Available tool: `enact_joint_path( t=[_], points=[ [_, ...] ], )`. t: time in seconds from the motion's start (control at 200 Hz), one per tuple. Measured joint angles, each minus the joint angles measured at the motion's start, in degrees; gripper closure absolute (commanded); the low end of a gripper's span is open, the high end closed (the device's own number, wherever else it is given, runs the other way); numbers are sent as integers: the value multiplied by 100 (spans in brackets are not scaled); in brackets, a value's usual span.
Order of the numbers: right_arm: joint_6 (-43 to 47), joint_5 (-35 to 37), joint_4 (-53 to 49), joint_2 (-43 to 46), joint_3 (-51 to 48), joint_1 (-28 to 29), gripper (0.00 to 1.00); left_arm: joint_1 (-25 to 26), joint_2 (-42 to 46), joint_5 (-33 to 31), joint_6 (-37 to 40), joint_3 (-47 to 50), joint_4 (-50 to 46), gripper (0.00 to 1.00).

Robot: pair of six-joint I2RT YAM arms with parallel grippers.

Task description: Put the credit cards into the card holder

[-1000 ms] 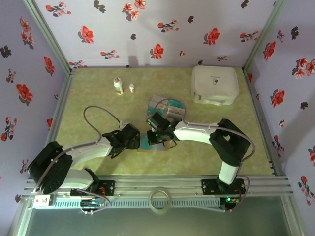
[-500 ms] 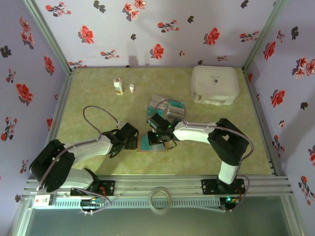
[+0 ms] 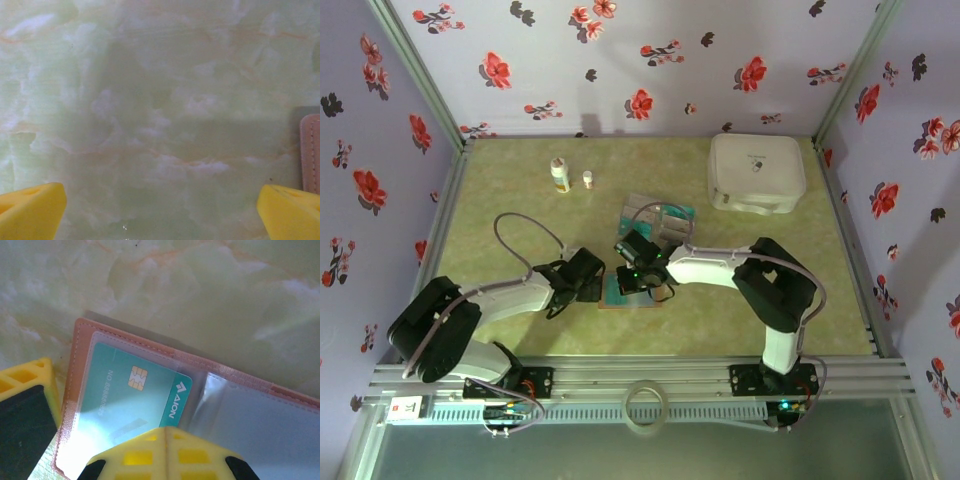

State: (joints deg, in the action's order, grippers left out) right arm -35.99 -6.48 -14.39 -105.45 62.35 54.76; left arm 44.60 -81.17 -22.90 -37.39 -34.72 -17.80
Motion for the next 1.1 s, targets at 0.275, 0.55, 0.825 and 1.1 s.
enact_joint_path(
  t=[0.275,0.55,0.825,1.1],
  points=[
    [0,-87,-2,-20,55,-2,97,0,-22,2,0,-7,57,0],
    [52,-98,4,802,-240,-295,69,-24,111,7,2,-17,-76,0],
    [116,-188,192,1530,-1064,-925,73,-140,798,61,31,-127,-374,0],
    [155,-540,575,1375,-1233,-1054,96,-120,1062,516,63,-232,-328,0]
  ],
)
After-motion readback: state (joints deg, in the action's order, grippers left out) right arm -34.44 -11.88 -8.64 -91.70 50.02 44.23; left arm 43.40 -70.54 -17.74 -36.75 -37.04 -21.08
